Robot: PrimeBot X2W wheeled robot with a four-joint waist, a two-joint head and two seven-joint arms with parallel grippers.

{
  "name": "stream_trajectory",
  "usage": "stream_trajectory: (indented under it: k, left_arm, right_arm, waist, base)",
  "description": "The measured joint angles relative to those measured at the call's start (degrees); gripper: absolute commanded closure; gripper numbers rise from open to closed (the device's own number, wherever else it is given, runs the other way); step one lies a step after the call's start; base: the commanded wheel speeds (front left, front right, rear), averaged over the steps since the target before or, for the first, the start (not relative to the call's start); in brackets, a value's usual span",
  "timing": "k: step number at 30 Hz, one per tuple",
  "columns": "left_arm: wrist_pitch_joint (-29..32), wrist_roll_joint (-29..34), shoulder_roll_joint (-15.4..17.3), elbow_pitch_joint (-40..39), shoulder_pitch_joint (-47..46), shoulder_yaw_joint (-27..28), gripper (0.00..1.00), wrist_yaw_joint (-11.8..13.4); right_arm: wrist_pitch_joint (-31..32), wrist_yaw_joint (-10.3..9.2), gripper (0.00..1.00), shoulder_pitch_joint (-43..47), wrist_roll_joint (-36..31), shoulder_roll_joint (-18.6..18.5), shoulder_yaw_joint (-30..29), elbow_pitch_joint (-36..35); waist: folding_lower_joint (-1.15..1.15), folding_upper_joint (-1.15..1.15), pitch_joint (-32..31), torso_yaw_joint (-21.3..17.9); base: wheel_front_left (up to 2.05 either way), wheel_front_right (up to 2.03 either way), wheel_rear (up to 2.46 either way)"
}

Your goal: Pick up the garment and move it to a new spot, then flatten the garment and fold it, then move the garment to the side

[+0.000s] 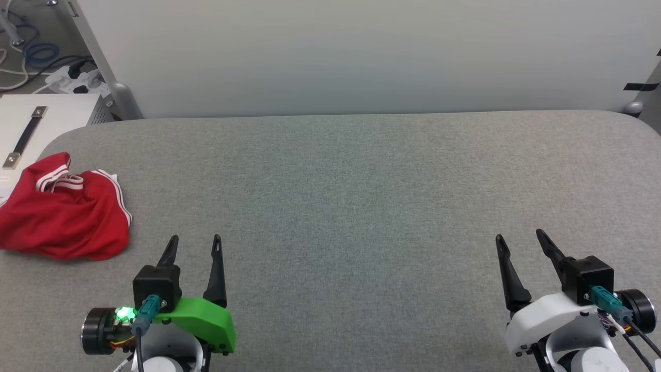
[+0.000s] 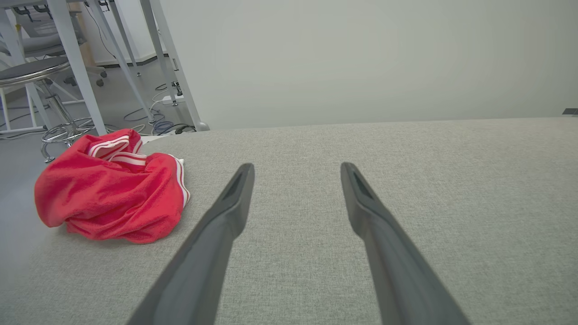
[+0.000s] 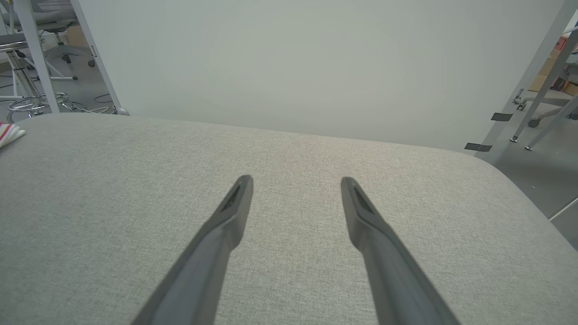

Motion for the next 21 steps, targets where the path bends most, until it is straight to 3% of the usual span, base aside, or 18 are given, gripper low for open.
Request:
stream_trajectory:
  k: [21]
  left_arm:
    - [-2.4, -1.3, 0.0, 1.7, 0.0, 0.1, 0.0, -1.1]
  right_arm:
    - [-2.4, 0.0, 0.0, -0.2, 5.7, 0.0, 0.4, 0.4]
  waist:
    - [0.0, 0.0, 0.2, 0.0]
  base:
    - [0.0, 0.0, 0.0]
